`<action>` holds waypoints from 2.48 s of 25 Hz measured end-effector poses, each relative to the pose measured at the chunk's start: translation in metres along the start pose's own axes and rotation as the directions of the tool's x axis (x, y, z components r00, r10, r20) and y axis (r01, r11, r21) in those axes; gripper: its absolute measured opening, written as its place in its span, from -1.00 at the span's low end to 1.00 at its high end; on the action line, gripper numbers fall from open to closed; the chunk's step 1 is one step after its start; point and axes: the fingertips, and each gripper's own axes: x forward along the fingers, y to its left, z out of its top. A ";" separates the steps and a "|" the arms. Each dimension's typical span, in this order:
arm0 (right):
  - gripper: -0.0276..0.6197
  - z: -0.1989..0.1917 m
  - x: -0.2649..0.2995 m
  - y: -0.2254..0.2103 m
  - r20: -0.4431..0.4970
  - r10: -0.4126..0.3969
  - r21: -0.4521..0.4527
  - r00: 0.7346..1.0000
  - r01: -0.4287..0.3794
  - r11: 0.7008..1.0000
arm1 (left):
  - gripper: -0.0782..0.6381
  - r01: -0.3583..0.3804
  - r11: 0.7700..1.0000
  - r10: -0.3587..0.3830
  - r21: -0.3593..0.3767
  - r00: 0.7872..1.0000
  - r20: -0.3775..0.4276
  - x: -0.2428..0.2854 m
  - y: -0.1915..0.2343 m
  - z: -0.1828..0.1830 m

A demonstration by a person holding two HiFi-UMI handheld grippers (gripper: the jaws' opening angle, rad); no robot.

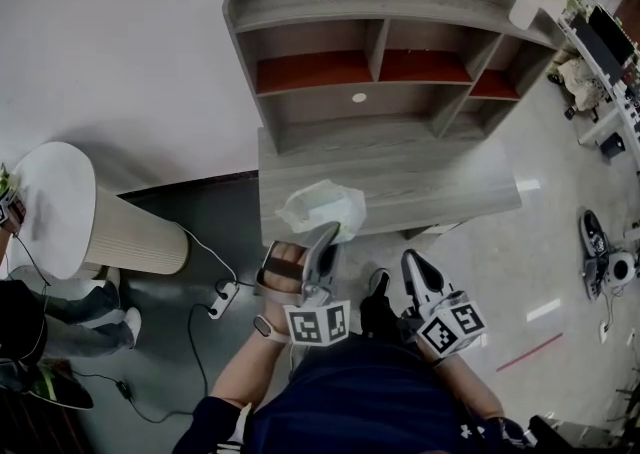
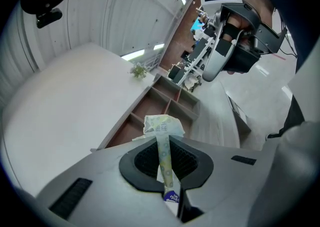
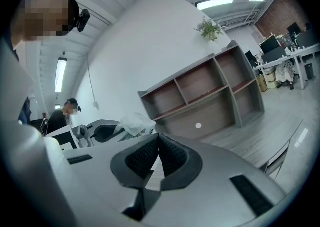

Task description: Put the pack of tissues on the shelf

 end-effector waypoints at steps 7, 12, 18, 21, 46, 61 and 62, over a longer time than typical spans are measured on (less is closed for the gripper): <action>-0.88 0.017 0.033 0.000 0.026 0.072 0.003 0.997 -0.072 0.997 | -0.70 -0.025 1.000 0.025 0.011 1.000 -0.013 0.015 0.015 -0.004; -0.88 0.029 0.062 -0.016 -0.008 0.115 -0.015 0.993 -0.115 0.993 | -0.70 -0.028 1.000 0.028 0.012 0.999 -0.040 0.044 0.025 -0.004; -0.88 0.045 0.092 -0.043 -0.027 0.158 -0.008 0.987 -0.159 0.987 | -0.70 -0.014 1.000 0.013 -0.008 0.997 -0.074 0.084 0.029 -0.002; -0.88 0.051 0.102 -0.060 -0.032 0.168 0.008 0.985 -0.168 0.986 | -0.70 -0.013 1.000 0.012 -0.007 0.996 -0.090 0.103 0.031 0.003; -0.88 0.087 0.153 -0.150 -0.049 0.280 0.080 0.959 -0.275 0.958 | -0.70 -0.090 0.993 0.107 0.075 0.959 -0.264 0.185 0.056 0.021; -0.88 0.085 0.175 -0.151 -0.045 0.230 0.089 0.972 -0.225 0.970 | -0.70 -0.113 0.986 0.137 0.120 0.966 -0.219 0.206 0.089 0.007; -0.88 0.087 0.176 -0.151 -0.041 0.218 0.087 0.975 -0.213 0.973 | -0.70 -0.111 0.986 0.135 0.120 0.968 -0.210 0.209 0.091 0.005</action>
